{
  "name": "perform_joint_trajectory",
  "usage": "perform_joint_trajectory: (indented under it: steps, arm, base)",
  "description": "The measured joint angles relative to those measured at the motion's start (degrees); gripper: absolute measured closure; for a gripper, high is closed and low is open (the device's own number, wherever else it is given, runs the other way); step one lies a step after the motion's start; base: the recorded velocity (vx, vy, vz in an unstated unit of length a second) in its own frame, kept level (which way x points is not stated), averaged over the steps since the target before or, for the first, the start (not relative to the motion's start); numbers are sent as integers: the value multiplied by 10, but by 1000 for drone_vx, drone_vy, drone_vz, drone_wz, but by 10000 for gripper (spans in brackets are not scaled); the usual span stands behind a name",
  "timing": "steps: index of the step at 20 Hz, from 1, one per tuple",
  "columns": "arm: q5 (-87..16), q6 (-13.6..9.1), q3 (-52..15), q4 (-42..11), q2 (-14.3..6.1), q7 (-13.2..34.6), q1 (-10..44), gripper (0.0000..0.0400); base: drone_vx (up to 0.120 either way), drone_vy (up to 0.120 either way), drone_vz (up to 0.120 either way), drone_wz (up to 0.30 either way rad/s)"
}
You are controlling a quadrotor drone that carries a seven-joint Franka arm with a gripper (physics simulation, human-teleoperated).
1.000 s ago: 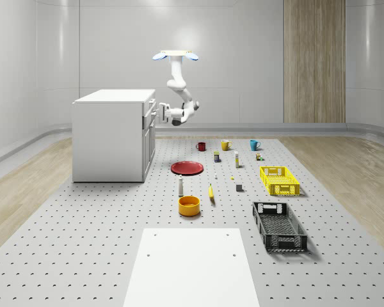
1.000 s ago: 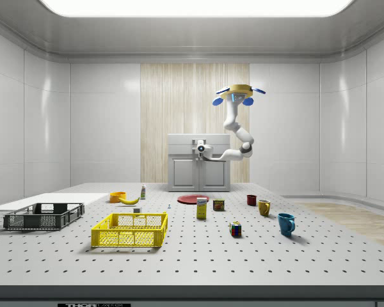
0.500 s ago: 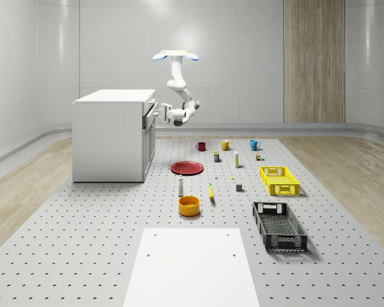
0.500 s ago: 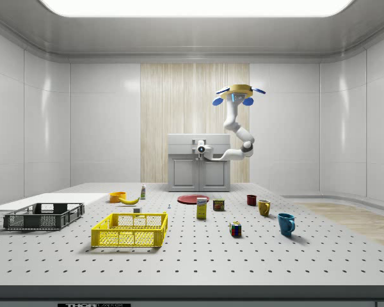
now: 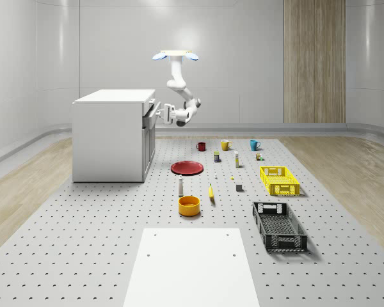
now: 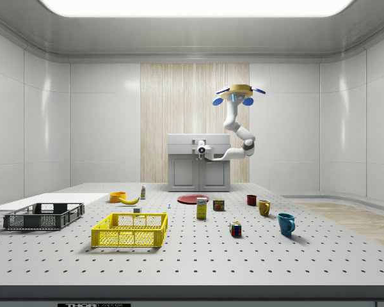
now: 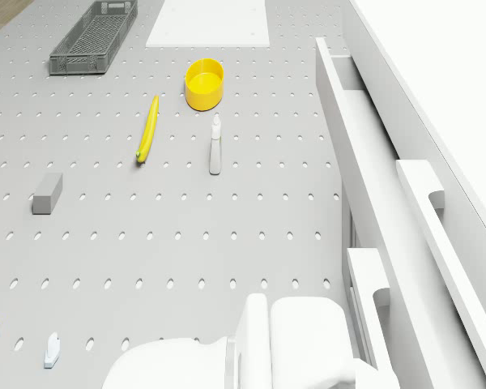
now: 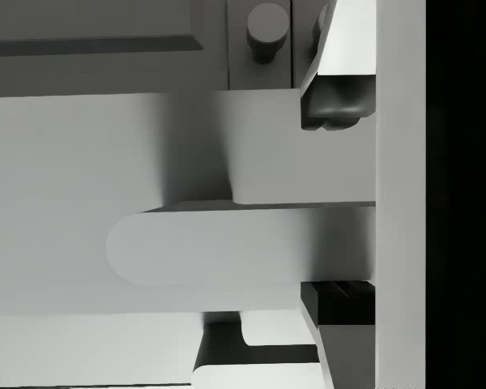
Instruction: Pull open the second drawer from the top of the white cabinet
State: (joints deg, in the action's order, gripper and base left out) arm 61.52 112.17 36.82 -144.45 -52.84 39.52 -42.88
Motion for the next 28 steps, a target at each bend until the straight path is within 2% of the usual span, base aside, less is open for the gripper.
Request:
perform_joint_trajectory:
  steps: [1, 2, 4, 9, 17, 19, 22, 23, 25, 28]
  arm:
    - [-2, -2, 5, -1, -1, -1, 0, 194]
    - [4, -8, 13, -5, 5, -36, 3, 218]
    - [0, -18, 22, -2, 3, -35, 8, 250]
    - [-21, -33, 41, 3, -6, -8, 10, 249]
    - [-35, -37, 54, 7, -13, -13, 7, 249]
    - [-54, -37, 57, 12, -24, -2, 4, 212]
    - [-59, -38, 66, 12, -27, 4, 1, 231]
    - [-52, -44, 72, 9, -19, -32, 4, 246]
    - [-53, -51, 76, 12, -20, -26, 7, 268]
    - [-64, -58, 84, 17, -24, -7, 8, 261]
  base:
    - [0, 0, 0, 0]
    - [0, 0, 0, 0]
    - [0, 0, 0, 0]
    - [0, 0, 0, 0]
    - [0, 0, 0, 0]
    - [0, 0, 0, 0]
    - [0, 0, 0, 0]
    - [0, 0, 0, 0]
    - [0, 0, 0, 0]
    - [0, 0, 0, 0]
